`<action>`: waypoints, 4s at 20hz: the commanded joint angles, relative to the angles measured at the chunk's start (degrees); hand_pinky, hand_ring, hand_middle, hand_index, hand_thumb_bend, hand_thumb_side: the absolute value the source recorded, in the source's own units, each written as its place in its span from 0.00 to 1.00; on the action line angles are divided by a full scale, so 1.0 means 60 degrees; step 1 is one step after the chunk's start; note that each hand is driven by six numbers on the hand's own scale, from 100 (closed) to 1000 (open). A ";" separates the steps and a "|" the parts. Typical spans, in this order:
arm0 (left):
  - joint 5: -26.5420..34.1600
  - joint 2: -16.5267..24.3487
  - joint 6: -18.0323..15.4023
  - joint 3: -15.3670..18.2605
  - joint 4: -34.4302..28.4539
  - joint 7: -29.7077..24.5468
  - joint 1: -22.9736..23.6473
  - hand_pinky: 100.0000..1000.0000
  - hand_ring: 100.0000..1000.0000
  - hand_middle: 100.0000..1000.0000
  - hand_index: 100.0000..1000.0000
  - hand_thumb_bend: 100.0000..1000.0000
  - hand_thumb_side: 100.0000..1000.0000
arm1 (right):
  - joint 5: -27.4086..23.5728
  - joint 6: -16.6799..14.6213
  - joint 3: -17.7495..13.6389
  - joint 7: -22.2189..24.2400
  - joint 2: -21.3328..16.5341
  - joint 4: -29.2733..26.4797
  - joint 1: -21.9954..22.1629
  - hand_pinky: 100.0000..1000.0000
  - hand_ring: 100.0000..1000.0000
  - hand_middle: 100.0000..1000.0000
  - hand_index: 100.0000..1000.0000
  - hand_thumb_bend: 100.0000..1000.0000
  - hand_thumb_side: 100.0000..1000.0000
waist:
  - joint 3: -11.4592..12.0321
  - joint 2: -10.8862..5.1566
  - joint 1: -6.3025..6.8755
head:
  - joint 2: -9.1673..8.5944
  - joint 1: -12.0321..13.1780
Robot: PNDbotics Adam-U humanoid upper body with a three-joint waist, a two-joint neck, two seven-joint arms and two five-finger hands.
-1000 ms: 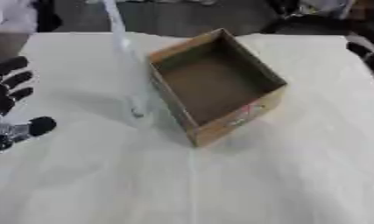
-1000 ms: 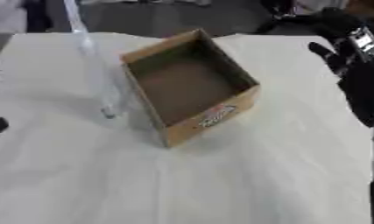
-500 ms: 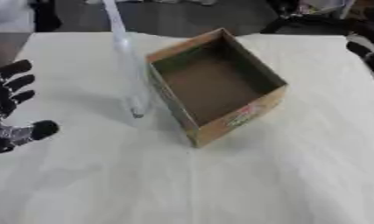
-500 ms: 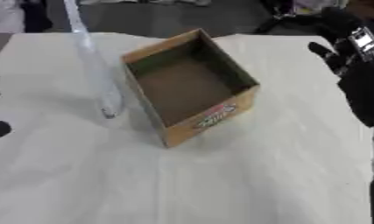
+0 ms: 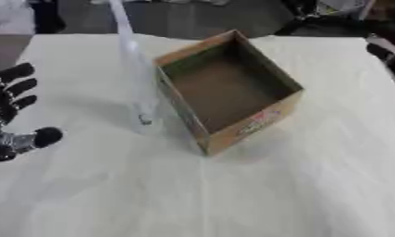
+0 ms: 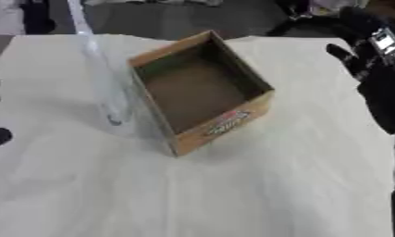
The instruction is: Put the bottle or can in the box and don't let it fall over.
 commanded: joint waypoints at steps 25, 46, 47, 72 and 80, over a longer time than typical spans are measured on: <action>0.0195 0.0336 -0.0141 -0.0804 0.0401 -0.0290 -0.1512 1.00 1.00 1.00 0.91 0.81 0.00 | 0.0078 -0.0106 -0.0096 -0.0024 -0.0299 -0.0051 -0.0142 0.97 1.00 1.00 0.84 0.00 0.48 | -0.0244 0.0102 -0.0006 | 0.0169 -0.0581; -0.0052 -0.0090 -0.0331 -0.1533 0.2610 -0.1482 -0.3285 1.00 1.00 1.00 0.89 0.82 0.00 | 0.0111 -0.0076 -0.0019 0.0106 -0.0205 0.0003 -0.0199 0.97 1.00 1.00 0.84 0.00 0.48 | -0.0336 0.0108 -0.0015 | 0.0029 -0.0215; -0.0112 -0.0109 -0.0333 -0.1542 0.2664 -0.1500 -0.3297 1.00 1.00 1.00 0.89 0.82 0.00 | 0.0110 -0.0076 -0.0019 0.0108 -0.0202 0.0004 -0.0201 0.97 1.00 1.00 0.84 0.00 0.48 | -0.0338 0.0108 -0.0015 | 0.0026 -0.0208; -0.0056 -0.0472 -0.0801 -0.1701 0.4884 -0.1976 -0.4088 1.00 1.00 1.00 0.87 0.82 0.00 | 0.0145 -0.0114 0.0003 0.0221 -0.0190 0.0057 -0.0217 0.97 1.00 1.00 0.84 0.00 0.48 | -0.0415 0.0173 -0.0068 | -0.0011 -0.0080; -0.0023 -0.0579 -0.0862 -0.1783 0.5340 -0.2204 -0.4473 1.00 1.00 1.00 0.88 0.81 0.01 | 0.0152 -0.0122 0.0014 0.0257 -0.0175 0.0061 -0.0253 0.97 1.00 1.00 0.84 0.00 0.48 | -0.0494 0.0221 -0.0071 | -0.0015 -0.0058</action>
